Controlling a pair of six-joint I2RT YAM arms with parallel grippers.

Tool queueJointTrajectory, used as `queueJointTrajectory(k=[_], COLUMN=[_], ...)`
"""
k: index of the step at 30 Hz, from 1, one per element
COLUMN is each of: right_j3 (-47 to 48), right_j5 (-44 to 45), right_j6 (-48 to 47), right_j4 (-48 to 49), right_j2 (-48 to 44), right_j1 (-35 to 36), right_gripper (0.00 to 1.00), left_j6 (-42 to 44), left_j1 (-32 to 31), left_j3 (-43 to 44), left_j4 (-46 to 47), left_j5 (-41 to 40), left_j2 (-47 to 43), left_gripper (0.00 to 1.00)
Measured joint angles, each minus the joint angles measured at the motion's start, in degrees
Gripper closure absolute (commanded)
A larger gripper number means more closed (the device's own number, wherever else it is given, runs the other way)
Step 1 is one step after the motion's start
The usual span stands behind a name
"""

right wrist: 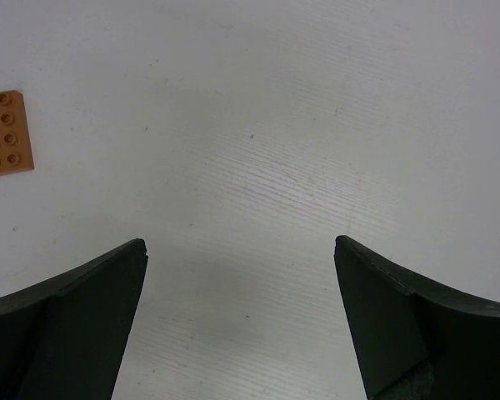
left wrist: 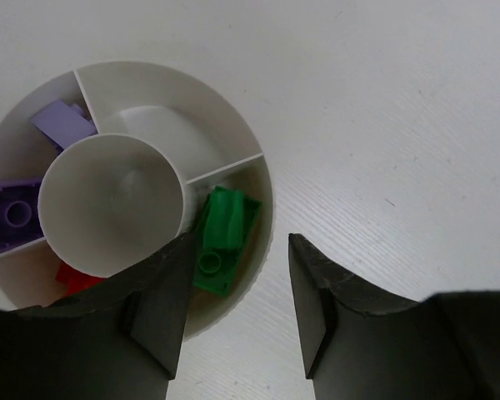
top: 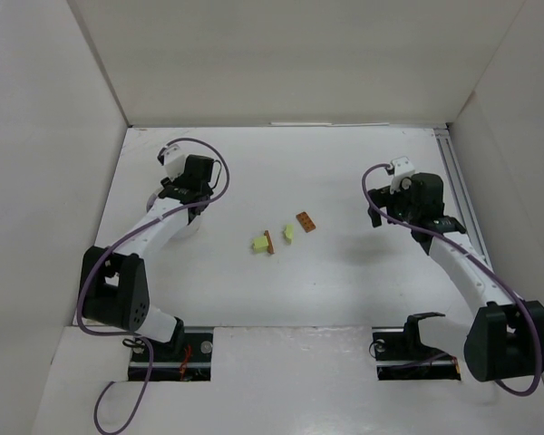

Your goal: Sort the legos into containers by color

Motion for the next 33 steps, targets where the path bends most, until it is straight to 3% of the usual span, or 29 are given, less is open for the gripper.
queueJointTrajectory(k=[5,7,10,11,12,24,33], right_j3=[0.0,0.0,0.0,0.0,0.2,9.9,20.0], right_j5=[-0.3,-1.2,-2.6,-2.5,-2.4,3.3,6.3], right_j6=[-0.8,-1.4,-2.5,-2.7,-3.0,3.2,13.4], right_j4=[0.0,0.0,0.0,0.0,0.0,3.5,5.7], right_j2=[0.4,0.4,0.4,0.4,0.6,18.5,34.7], right_j1=[0.0,0.0,0.6,1.3,2.4,28.8,35.7], right_gripper=[0.02,0.02,0.04,0.04,0.04,0.09,0.12], left_j6=[-1.0,-1.2,-0.9,-0.4,0.1,4.7,-9.6], left_j1=[0.0,0.0,0.0,-0.2,-0.6,-4.0,-4.3], left_j3=[0.0,0.0,0.0,0.0,0.0,-8.2,-13.6], left_j4=[-1.0,-1.3,-1.4,-1.4,-1.4,4.3,-3.2], left_j5=[0.0,0.1,1.0,1.2,1.7,14.2,8.2], left_j2=[0.0,0.0,-0.4,-0.8,-1.3,-25.0,-33.6], left_gripper=[0.5,0.44,0.21,0.05,0.0,0.0,0.0])
